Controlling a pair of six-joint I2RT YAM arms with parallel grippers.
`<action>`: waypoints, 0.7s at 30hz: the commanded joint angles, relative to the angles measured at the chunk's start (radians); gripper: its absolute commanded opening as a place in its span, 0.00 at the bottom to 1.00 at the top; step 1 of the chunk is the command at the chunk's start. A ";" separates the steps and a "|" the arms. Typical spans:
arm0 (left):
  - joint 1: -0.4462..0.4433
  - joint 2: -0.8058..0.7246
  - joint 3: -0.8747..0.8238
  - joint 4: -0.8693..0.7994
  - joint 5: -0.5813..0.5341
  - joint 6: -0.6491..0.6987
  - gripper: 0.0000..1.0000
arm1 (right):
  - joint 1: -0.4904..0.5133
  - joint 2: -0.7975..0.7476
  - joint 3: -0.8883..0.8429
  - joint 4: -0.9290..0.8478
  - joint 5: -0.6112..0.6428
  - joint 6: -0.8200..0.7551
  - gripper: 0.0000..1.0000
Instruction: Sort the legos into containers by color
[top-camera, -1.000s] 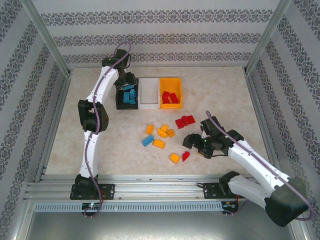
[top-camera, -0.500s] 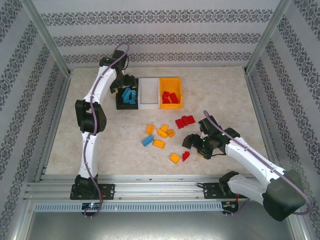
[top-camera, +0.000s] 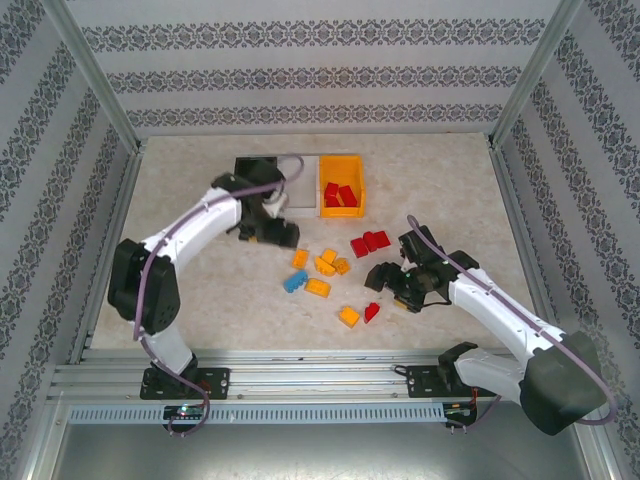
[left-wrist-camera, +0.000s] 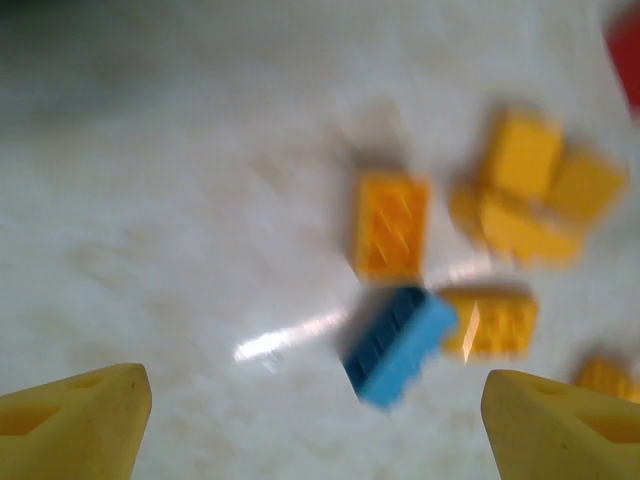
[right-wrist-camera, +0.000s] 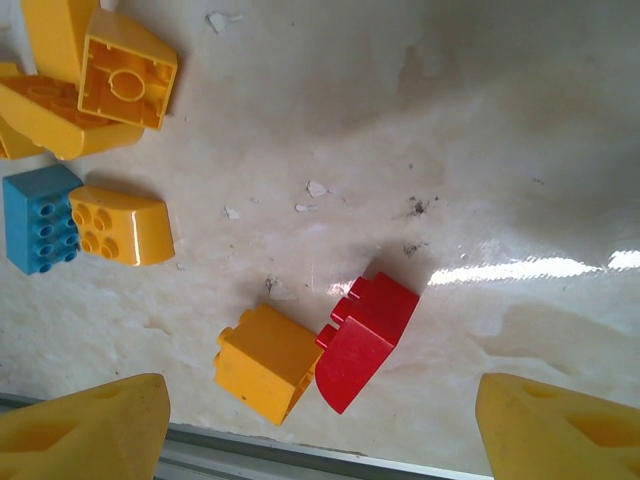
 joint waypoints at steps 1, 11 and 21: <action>-0.044 -0.049 -0.123 0.143 0.068 0.117 0.85 | -0.019 0.000 -0.008 0.001 -0.032 -0.038 0.80; -0.171 0.011 -0.203 0.209 0.031 0.080 0.78 | -0.031 0.002 -0.010 -0.001 -0.044 -0.038 0.78; -0.211 0.095 -0.190 0.205 -0.043 0.086 0.69 | -0.032 -0.057 -0.041 -0.013 -0.038 -0.011 0.78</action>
